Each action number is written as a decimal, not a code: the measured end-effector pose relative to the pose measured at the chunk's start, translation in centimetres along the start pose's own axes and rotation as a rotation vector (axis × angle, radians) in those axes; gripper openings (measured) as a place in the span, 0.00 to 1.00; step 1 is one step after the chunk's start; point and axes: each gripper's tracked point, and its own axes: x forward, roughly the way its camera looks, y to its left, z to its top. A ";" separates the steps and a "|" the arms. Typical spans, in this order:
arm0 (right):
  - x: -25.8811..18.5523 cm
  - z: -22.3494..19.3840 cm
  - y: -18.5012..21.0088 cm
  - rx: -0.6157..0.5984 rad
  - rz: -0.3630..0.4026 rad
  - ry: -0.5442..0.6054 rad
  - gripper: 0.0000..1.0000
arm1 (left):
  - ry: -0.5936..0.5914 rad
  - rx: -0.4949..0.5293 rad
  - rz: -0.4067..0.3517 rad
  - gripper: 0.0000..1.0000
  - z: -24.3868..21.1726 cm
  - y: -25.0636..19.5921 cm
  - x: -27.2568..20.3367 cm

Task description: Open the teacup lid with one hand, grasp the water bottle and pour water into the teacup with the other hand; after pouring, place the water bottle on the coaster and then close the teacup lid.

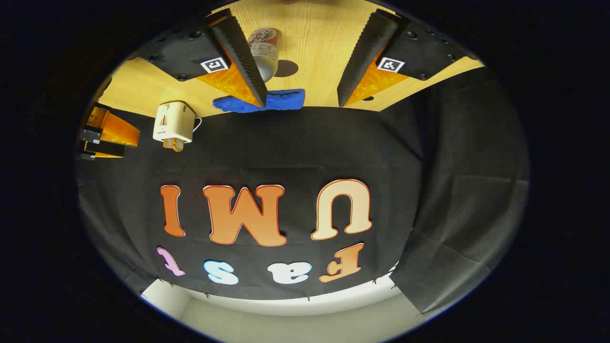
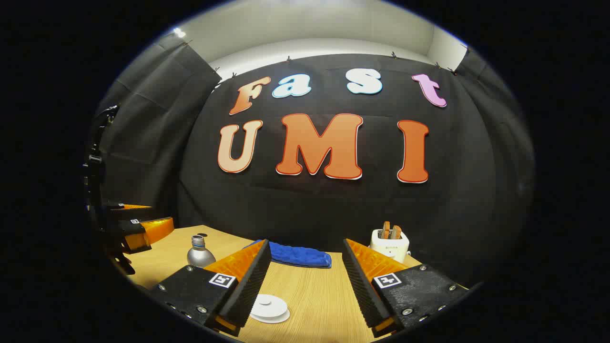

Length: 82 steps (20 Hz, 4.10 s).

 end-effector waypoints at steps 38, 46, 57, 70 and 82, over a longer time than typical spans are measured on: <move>3.4 -16.0 7.8 0.003 0.199 0.373 0.81 | 0.101 0.073 -0.008 0.98 -5.6 -0.1 -0.5; 3.7 -16.9 8.8 -0.007 0.231 0.392 0.35 | 0.122 0.064 -0.004 1.00 -6.4 0.1 -0.3; 3.7 -12.9 4.9 0.088 0.167 0.332 0.23 | 0.157 0.032 -0.048 1.00 -7.9 -1.1 0.2; 1.5 -11.2 -2.3 0.046 0.011 0.303 0.23 | 0.273 -0.035 -0.171 0.98 -12.6 -5.1 1.5; -0.2 -11.2 -5.3 0.032 -0.043 0.303 0.23 | 0.344 -0.027 -0.214 0.98 -15.9 -6.8 3.7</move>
